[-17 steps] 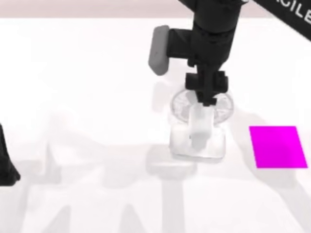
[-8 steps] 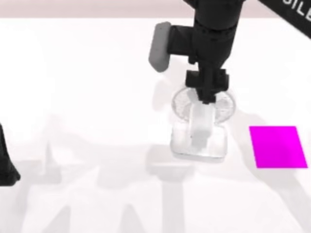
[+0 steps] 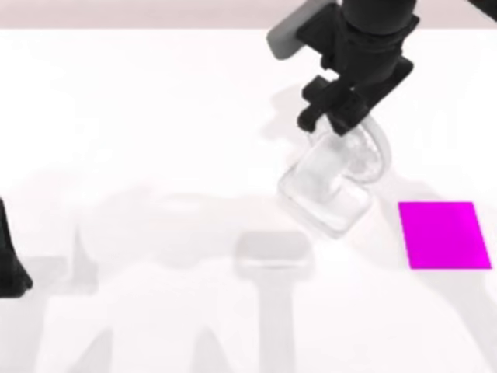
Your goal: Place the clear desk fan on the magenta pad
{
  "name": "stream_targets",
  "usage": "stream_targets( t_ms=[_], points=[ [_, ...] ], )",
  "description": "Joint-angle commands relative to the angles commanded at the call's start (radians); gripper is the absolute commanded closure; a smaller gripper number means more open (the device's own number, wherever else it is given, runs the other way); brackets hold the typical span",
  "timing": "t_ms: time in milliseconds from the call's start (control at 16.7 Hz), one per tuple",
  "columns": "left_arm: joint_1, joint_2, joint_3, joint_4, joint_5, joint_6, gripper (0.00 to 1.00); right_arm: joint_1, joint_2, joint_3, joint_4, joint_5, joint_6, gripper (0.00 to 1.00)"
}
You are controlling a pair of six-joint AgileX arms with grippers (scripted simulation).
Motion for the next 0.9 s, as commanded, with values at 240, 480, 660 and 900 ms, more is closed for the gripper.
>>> stream_targets(
  t_ms=[240,480,660,900],
  points=[
    [0.0,0.0,0.0,0.0,0.0,0.0,0.0,-0.057,-0.082,-0.068,0.079,0.025,0.479,1.0],
    [0.0,0.0,0.0,0.0,0.0,0.0,0.0,-0.119,-0.18,-0.159,0.143,0.03,0.999,1.0],
    [0.0,0.0,0.0,0.0,0.0,0.0,0.0,-0.166,-0.246,-0.246,0.163,0.02,1.348,1.0],
    [0.0,0.0,0.0,0.0,0.0,0.0,0.0,-0.223,-0.31,-0.38,0.151,-0.003,1.708,1.0]
  ],
)
